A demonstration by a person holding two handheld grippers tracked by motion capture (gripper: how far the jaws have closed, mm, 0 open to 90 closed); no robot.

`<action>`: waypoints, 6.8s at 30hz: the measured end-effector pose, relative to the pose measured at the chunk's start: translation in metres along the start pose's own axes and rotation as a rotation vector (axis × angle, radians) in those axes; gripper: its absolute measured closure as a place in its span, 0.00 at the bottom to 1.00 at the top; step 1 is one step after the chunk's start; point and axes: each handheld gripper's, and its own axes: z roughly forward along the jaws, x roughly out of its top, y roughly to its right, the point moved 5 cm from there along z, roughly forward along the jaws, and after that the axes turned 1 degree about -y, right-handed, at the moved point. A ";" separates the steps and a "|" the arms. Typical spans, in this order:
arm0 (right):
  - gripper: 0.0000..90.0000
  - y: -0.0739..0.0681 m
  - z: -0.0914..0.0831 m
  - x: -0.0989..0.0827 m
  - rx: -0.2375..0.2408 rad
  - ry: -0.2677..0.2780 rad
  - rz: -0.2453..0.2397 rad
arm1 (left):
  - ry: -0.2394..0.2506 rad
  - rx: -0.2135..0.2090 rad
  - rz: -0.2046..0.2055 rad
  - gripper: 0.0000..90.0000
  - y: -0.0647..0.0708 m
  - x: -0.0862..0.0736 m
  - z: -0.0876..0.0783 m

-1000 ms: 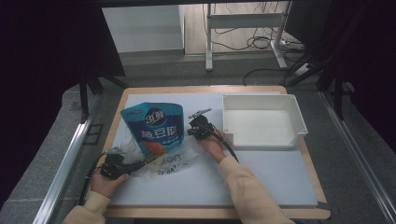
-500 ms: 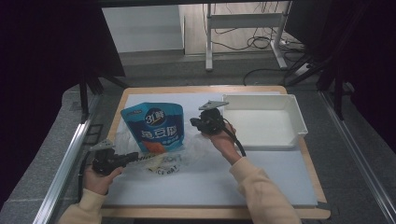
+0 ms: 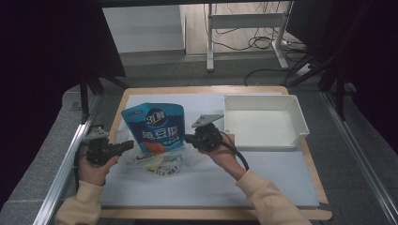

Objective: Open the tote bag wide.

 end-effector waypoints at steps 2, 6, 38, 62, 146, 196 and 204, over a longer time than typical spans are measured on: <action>0.98 -0.004 0.015 -0.013 0.005 -0.046 -0.009 | -0.010 0.000 -0.008 0.99 -0.006 0.001 0.008; 0.98 -0.004 0.040 -0.033 0.028 -0.085 0.025 | -0.038 -0.004 -0.035 0.99 -0.019 0.005 0.028; 0.99 -0.028 0.055 -0.084 0.089 -0.169 -0.027 | -0.142 0.011 -0.149 1.00 -0.092 -0.001 0.111; 0.99 -0.041 0.077 -0.071 0.129 -0.162 -0.036 | -0.140 0.045 -0.135 1.00 -0.094 0.003 0.113; 0.99 0.081 0.080 -0.054 -0.306 -0.081 0.256 | -0.228 -0.091 -0.077 1.00 -0.031 -0.072 0.043; 0.99 0.038 0.013 -0.104 -0.149 -0.139 0.128 | -0.163 0.040 -0.182 1.00 -0.083 -0.039 0.061; 0.99 0.016 -0.018 -0.044 -0.092 0.039 0.067 | -0.165 0.036 -0.175 1.00 -0.083 -0.038 0.063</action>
